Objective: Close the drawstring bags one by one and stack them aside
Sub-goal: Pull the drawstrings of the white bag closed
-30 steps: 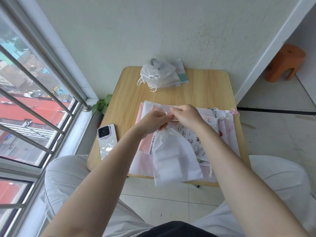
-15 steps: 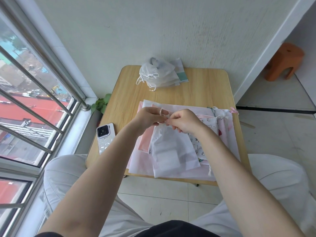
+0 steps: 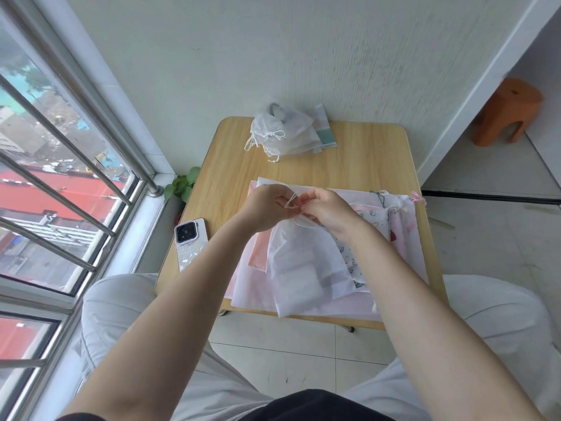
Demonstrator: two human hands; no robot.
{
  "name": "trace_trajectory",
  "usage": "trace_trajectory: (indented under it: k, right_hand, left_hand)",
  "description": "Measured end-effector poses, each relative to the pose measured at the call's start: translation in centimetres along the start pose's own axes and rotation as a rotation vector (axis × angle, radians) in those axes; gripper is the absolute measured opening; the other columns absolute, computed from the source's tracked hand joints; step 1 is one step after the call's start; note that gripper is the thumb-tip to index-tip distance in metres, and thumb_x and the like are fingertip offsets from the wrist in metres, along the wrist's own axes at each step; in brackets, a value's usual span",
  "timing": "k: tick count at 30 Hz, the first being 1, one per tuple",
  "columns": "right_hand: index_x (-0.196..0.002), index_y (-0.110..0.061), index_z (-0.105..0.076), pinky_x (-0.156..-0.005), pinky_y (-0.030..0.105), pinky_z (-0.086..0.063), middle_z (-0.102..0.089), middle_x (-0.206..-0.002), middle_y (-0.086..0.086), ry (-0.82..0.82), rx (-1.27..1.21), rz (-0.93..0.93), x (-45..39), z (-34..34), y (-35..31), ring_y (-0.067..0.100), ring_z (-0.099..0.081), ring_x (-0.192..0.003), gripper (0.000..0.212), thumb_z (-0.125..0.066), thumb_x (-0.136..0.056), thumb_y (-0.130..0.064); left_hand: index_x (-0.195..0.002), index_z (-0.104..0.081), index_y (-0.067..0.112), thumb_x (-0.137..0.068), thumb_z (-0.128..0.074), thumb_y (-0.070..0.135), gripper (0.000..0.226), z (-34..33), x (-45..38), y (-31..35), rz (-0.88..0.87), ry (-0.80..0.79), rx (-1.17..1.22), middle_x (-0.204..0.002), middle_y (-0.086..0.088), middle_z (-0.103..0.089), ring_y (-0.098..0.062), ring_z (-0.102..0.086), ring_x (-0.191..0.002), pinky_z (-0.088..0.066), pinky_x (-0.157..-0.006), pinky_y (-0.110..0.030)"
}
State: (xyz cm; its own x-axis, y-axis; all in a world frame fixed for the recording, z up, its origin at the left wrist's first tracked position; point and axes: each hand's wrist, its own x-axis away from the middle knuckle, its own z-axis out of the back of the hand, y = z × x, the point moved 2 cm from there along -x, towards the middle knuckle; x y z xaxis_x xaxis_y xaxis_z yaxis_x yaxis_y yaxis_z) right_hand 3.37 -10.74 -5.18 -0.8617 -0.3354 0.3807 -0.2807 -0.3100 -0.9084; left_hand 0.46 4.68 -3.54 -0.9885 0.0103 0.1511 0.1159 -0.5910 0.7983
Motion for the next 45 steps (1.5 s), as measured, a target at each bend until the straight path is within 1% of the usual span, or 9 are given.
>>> trace_trajectory:
  k: [3,8,14,21,27,31,40,43,45]
  right_hand:
    - [-0.095,-0.008,-0.071,-0.058,0.014,-0.038,-0.061,-0.071,-0.005,-0.074,0.062,-0.006,0.2,-0.1,-0.2,0.003,-0.051,-0.060,0.022,-0.053,-0.086,0.001]
    - [-0.098,-0.001,-0.073,-0.081,0.022,-0.046,-0.068,-0.084,-0.001,-0.144,0.060,-0.022,0.2,0.5,0.2,0.007,-0.062,-0.080,0.018,-0.070,-0.083,-0.012]
    - [-0.095,0.008,-0.067,-0.071,0.032,-0.046,-0.065,-0.082,0.011,-0.106,-0.058,-0.048,0.1,0.9,-0.1,0.021,-0.060,-0.076,0.036,-0.072,-0.077,-0.023]
    - [-0.105,0.002,-0.069,-0.085,0.033,-0.044,-0.067,-0.099,0.016,-0.158,-0.141,-0.061,0.0,0.5,0.0,0.022,-0.058,-0.088,0.023,-0.069,-0.088,-0.013]
    - [-0.085,-0.008,-0.069,-0.070,0.029,-0.046,-0.067,-0.079,0.009,-0.112,-0.268,-0.115,0.0,0.4,-0.2,0.020,-0.059,-0.072,0.002,-0.067,-0.086,-0.007]
    - [-0.069,-0.011,-0.057,-0.062,0.027,-0.045,-0.062,-0.075,0.005,-0.062,-0.431,-0.183,-0.2,1.0,-0.2,0.019,-0.057,-0.066,0.018,-0.050,-0.086,-0.011]
    - [-0.063,-0.013,-0.042,-0.090,0.041,-0.051,-0.063,-0.073,0.012,0.043,-0.974,-0.060,-0.5,2.3,-0.8,0.029,-0.069,-0.082,0.034,-0.049,-0.096,-0.018]
    - [-0.063,-0.014,-0.038,-0.065,0.031,-0.053,-0.042,-0.055,0.004,0.032,-1.025,-0.085,-0.3,2.3,-0.8,0.018,-0.050,-0.050,0.034,-0.047,-0.096,-0.017]
    - [-0.062,-0.018,-0.034,-0.041,0.022,-0.029,-0.028,-0.048,-0.002,0.075,-0.861,-0.143,-0.3,2.5,-0.6,0.012,-0.026,-0.040,0.036,-0.044,-0.096,-0.018]
  left_hand:
    - [-0.088,-0.070,0.018,-0.078,-0.080,0.011,0.015,0.0,0.1,0.0,-0.038,0.002,-0.022,-0.085,0.009,-0.070,0.001,-0.063,-0.075,-0.047,-0.073,-0.009]
    - [-0.085,-0.071,0.014,-0.079,-0.070,0.000,0.015,0.1,0.2,0.4,-0.091,0.067,-0.067,-0.076,0.009,-0.069,0.008,-0.061,-0.066,-0.043,-0.066,-0.004]
    - [-0.083,-0.070,0.015,-0.082,-0.071,0.009,0.006,-0.5,0.4,0.1,-0.091,0.263,-0.081,-0.073,0.008,-0.068,-0.010,-0.065,-0.069,-0.047,-0.066,-0.018]
    - [-0.078,-0.064,0.017,-0.079,-0.075,0.011,0.012,-1.2,1.0,-0.3,-0.051,0.390,0.080,-0.069,0.013,-0.062,0.003,-0.056,-0.060,-0.041,-0.060,-0.008]
    - [-0.073,-0.065,0.019,-0.077,-0.078,0.008,0.018,-1.1,0.9,-0.6,0.041,0.336,0.269,-0.067,0.004,-0.068,-0.005,-0.061,-0.058,-0.048,-0.063,-0.018]
    - [-0.069,-0.064,0.017,-0.077,-0.079,0.004,0.021,-1.4,1.2,-0.6,0.110,0.265,0.343,-0.063,0.006,-0.067,-0.003,-0.062,-0.056,-0.051,-0.062,-0.020]
    - [-0.071,-0.069,0.012,-0.080,-0.077,0.019,0.014,-2.2,1.4,-1.9,0.229,0.244,0.388,-0.072,-0.005,-0.074,-0.018,-0.064,-0.067,-0.057,-0.080,-0.044]
    - [-0.071,-0.066,0.009,-0.085,-0.071,0.016,0.016,-2.2,1.4,-2.5,0.276,0.290,0.362,-0.070,-0.005,-0.073,-0.016,-0.064,-0.063,-0.058,-0.079,-0.042]
    - [-0.072,-0.063,0.008,-0.088,-0.068,0.014,0.018,-1.9,1.4,-3.0,0.324,0.348,0.354,-0.067,-0.004,-0.071,-0.015,-0.064,-0.057,-0.059,-0.074,-0.039]
